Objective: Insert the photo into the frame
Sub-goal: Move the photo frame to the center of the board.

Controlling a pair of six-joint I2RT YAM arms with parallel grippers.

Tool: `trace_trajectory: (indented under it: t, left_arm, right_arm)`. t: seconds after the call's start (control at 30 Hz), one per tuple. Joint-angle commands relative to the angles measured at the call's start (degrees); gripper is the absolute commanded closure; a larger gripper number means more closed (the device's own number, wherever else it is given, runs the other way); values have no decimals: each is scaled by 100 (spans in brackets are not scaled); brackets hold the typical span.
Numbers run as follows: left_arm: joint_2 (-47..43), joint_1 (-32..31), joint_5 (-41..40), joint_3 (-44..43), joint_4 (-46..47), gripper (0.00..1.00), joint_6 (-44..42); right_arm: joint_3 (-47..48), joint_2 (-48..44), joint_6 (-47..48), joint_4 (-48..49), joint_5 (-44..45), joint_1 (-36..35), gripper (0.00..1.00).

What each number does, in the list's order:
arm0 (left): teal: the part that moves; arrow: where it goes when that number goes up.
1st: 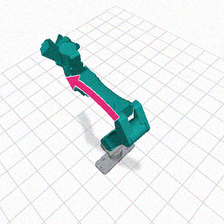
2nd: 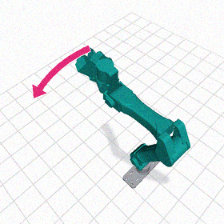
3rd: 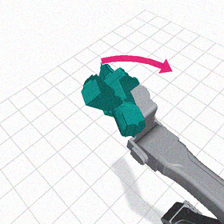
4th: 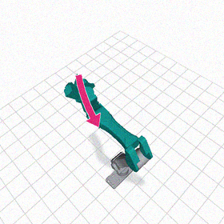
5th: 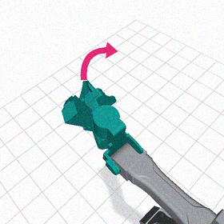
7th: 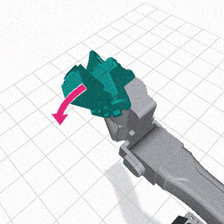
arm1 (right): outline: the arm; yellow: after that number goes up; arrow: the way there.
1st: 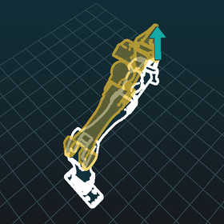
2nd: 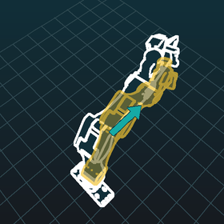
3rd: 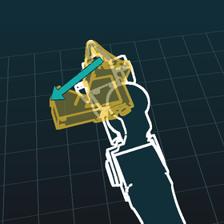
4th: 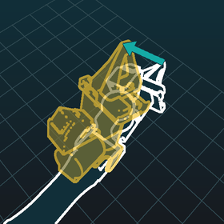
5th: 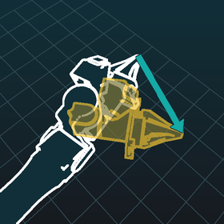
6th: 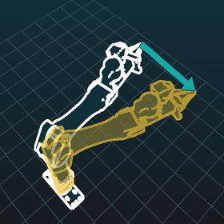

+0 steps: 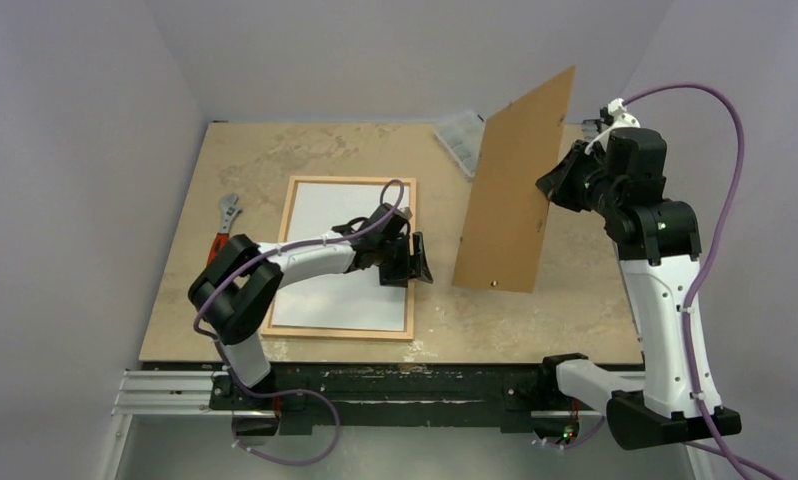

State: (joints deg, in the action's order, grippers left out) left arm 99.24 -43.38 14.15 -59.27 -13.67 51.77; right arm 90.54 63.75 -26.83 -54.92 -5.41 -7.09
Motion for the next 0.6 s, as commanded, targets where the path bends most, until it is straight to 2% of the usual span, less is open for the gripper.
trace_trajectory:
  t: [0.0, 0.23, 0.37, 0.57]
  left_arm:
    - [287, -221, 138, -464, 168, 42, 42]
    - [887, -613, -23, -1202, -381, 64, -73]
    - [1226, -880, 13, -1658, -551, 68, -89]
    - [1652, -1226, 147, -2276, -611, 70, -21]
  right_arm:
    - [274, -214, 219, 219, 523, 2, 100]
    - [301, -271, 324, 178, 902, -1, 100]
    - [314, -312, 367, 148, 1057, -2, 100]
    - [414, -371, 441, 83, 1292, 2, 100]
